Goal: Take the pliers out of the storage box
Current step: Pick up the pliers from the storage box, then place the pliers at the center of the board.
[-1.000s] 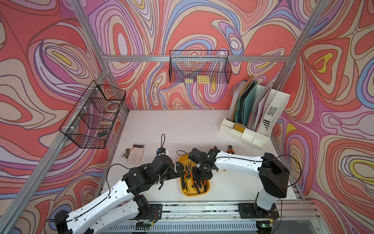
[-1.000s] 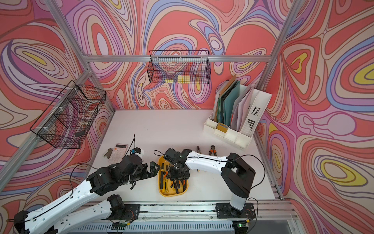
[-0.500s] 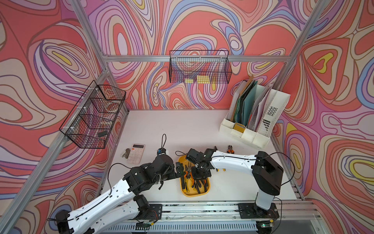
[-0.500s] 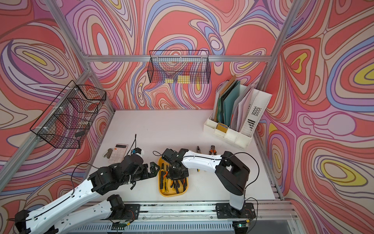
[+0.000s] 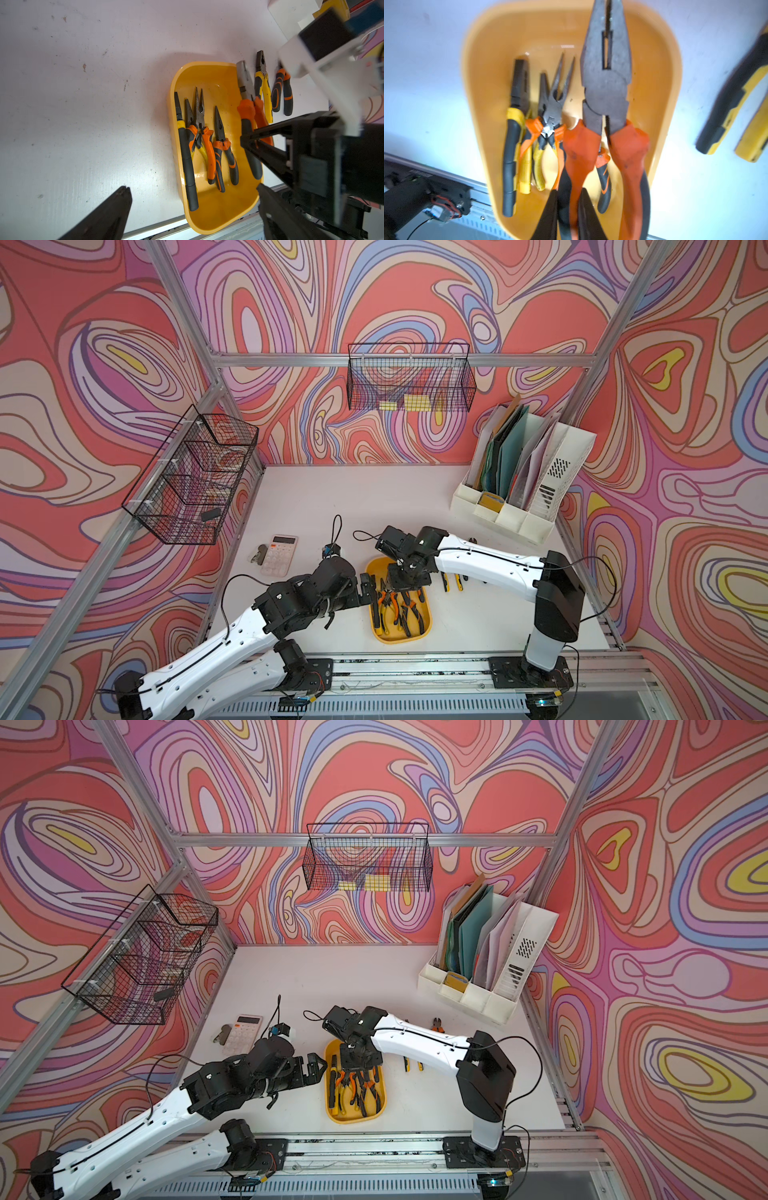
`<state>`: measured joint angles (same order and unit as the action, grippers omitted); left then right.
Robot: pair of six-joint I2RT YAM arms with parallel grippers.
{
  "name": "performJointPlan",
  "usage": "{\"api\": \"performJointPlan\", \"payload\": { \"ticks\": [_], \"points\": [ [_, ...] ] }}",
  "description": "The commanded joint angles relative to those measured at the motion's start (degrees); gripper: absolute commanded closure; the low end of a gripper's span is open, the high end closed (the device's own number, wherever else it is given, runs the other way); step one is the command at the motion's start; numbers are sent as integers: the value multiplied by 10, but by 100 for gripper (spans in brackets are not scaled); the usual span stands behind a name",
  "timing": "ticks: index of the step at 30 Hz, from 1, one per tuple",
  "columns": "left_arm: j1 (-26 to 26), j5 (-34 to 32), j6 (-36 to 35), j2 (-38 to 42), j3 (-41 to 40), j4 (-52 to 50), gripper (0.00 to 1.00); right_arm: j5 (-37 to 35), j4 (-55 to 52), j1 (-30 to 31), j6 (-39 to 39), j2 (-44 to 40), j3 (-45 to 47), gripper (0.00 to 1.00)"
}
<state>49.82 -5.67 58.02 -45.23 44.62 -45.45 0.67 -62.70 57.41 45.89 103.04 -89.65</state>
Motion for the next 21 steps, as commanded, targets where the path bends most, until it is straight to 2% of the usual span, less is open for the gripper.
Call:
{"api": "performJointPlan", "payload": {
  "ticks": [1, 12, 19, 21],
  "points": [
    [-4, -15, -7, 14, 10, -18, 0, -55, -63, -15, -52, -18, -91, 100],
    [-7, -10, -6, 12, 28, -43, 0, -7, -116, -202, -195, 153, -370, 100],
    [-7, -3, -6, 3, 34, -47, 0, -18, -66, -258, -263, 242, -389, 100],
    [-7, 1, -6, -4, 36, -51, 0, -1, -46, -280, -273, 264, -387, 100]
  ]
}}
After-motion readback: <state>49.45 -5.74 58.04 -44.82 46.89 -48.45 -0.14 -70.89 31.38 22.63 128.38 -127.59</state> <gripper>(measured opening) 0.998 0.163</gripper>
